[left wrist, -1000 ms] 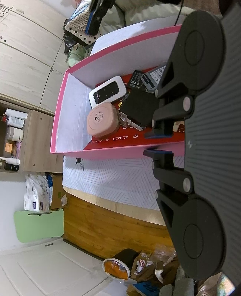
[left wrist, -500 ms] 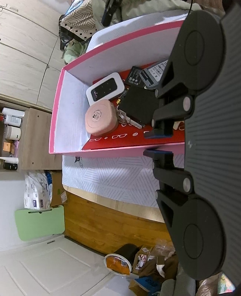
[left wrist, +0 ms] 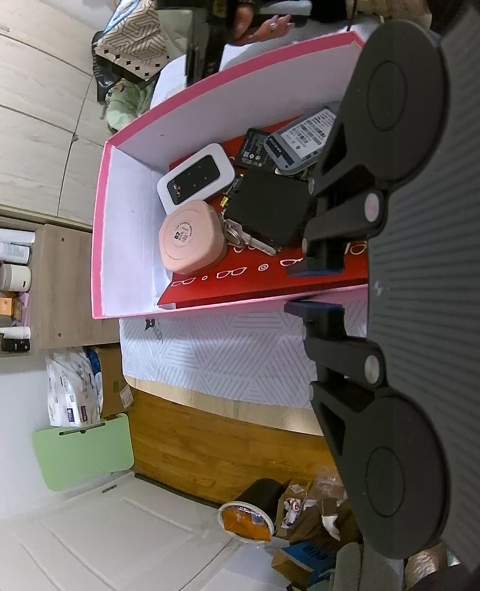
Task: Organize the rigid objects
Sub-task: 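Grasp the second AA battery on the bed with the right gripper, then carry the second AA battery into the box and release it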
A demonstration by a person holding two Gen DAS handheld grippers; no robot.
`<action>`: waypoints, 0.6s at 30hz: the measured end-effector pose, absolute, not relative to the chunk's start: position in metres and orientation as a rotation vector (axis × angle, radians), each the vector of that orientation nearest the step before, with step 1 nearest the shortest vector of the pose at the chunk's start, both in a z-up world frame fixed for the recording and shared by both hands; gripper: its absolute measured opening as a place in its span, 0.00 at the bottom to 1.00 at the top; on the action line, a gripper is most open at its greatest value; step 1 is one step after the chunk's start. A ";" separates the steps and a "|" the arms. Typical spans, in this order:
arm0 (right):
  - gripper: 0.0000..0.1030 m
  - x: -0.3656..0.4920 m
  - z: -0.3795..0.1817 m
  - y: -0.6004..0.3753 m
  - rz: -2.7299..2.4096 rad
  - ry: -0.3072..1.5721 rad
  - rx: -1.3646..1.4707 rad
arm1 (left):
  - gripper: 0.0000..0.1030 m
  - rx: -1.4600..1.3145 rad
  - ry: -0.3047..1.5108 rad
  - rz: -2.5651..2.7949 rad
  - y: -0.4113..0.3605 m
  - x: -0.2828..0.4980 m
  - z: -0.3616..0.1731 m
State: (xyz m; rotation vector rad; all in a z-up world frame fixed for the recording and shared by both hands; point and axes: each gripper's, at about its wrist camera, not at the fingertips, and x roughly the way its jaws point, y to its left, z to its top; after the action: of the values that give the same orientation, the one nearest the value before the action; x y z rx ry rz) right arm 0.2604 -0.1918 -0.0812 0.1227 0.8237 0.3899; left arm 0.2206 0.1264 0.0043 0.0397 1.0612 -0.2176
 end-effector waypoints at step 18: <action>0.11 0.243 -0.069 -0.197 0.343 0.778 0.149 | 0.11 0.012 1.058 -0.231 0.132 0.221 0.004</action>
State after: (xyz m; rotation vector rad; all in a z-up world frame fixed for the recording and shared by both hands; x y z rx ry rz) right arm 0.2426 -0.1969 -0.0695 0.1494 0.7785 0.3435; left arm 0.2211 0.1320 0.0042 0.0119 1.0580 -0.2307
